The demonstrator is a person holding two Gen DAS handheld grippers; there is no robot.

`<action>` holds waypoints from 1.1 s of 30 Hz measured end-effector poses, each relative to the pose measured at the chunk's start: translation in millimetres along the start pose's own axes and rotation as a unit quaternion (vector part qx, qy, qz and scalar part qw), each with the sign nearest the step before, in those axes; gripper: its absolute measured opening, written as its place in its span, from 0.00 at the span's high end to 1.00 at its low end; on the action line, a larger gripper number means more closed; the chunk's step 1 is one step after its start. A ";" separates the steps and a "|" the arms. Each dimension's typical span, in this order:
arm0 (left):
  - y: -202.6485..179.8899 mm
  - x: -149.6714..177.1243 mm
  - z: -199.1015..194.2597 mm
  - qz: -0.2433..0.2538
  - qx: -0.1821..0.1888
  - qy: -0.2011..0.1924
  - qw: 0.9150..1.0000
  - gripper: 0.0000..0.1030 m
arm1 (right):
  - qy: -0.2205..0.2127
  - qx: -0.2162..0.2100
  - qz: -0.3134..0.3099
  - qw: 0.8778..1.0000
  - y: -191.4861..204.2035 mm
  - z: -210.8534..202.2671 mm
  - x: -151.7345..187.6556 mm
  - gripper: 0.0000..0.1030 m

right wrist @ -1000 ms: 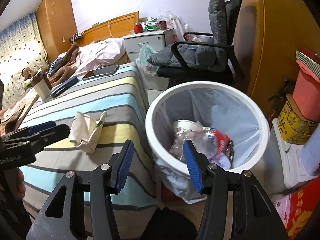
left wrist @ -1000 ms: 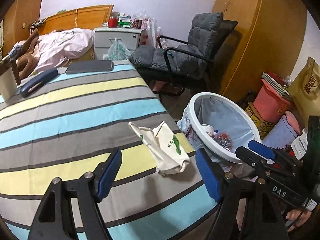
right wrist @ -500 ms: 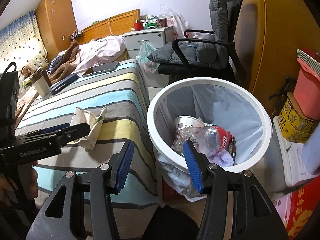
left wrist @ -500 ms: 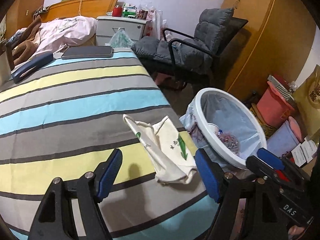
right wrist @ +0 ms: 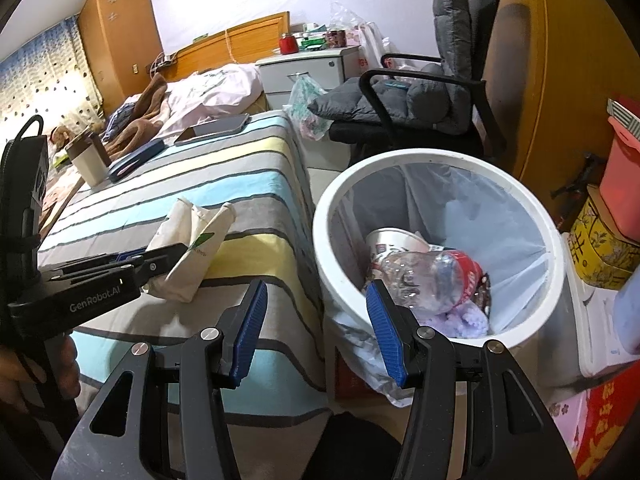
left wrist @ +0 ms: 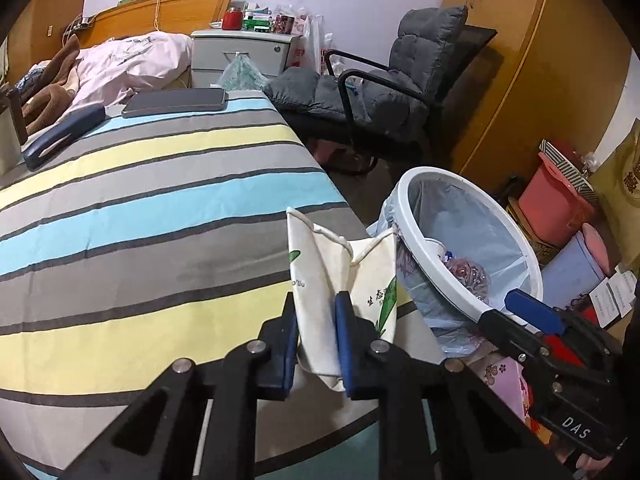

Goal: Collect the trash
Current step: 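Carry the white cloth bag over the bin with the left tool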

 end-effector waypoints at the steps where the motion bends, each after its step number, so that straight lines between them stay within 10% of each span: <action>1: -0.5 0.2 -1.2 0.002 -0.001 -0.001 1.000 0.82 | 0.000 -0.002 0.000 1.000 1.1 0.4 0.3 0.48; 33: -131.2 -45.4 5.4 0.121 0.048 -0.023 0.991 0.82 | -0.047 0.089 0.078 0.992 -85.4 -39.4 -7.3 0.48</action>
Point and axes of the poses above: each gripper's, at about its wrist camera, not at the fingertips, and z roughly the way its jaws point, y to its left, x to its underside, the point moved 2 cm from there along z, roughly the way its jaws point, and after that the axes turned 4 degrees about y, right-handed, at the moved point
